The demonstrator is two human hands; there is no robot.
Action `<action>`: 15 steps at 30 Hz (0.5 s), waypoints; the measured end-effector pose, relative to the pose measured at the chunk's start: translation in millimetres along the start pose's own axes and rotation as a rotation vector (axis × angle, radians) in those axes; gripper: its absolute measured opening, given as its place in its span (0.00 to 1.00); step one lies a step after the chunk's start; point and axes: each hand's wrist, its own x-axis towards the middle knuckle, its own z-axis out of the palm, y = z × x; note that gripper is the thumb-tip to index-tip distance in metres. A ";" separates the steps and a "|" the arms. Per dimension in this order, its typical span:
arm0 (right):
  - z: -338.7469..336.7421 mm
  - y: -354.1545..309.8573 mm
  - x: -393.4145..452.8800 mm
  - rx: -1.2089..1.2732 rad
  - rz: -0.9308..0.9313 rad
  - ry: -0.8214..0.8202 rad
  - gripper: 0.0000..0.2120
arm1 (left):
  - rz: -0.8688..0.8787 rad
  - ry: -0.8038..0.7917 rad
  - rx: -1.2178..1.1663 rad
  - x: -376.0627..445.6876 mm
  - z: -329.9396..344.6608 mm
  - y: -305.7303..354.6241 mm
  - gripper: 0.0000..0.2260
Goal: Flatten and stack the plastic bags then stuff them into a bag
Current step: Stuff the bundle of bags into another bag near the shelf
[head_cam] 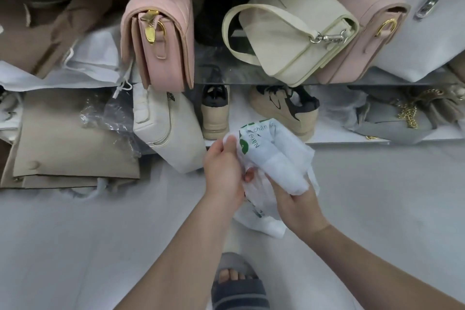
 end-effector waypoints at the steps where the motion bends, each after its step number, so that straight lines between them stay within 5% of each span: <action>1: -0.8 4.0 2.5 -0.028 0.034 -0.079 0.10 | 0.013 0.000 0.010 1.0 -1.2 2.7 0.11; 5: -1.0 3.8 20.4 -0.176 0.150 -0.268 0.05 | 0.032 -0.032 0.029 -3.6 -0.8 13.6 0.09; 15: 7.6 -32.8 66.5 -0.966 0.196 -0.941 0.19 | 0.124 -0.083 0.234 -5.6 -4.8 38.7 0.08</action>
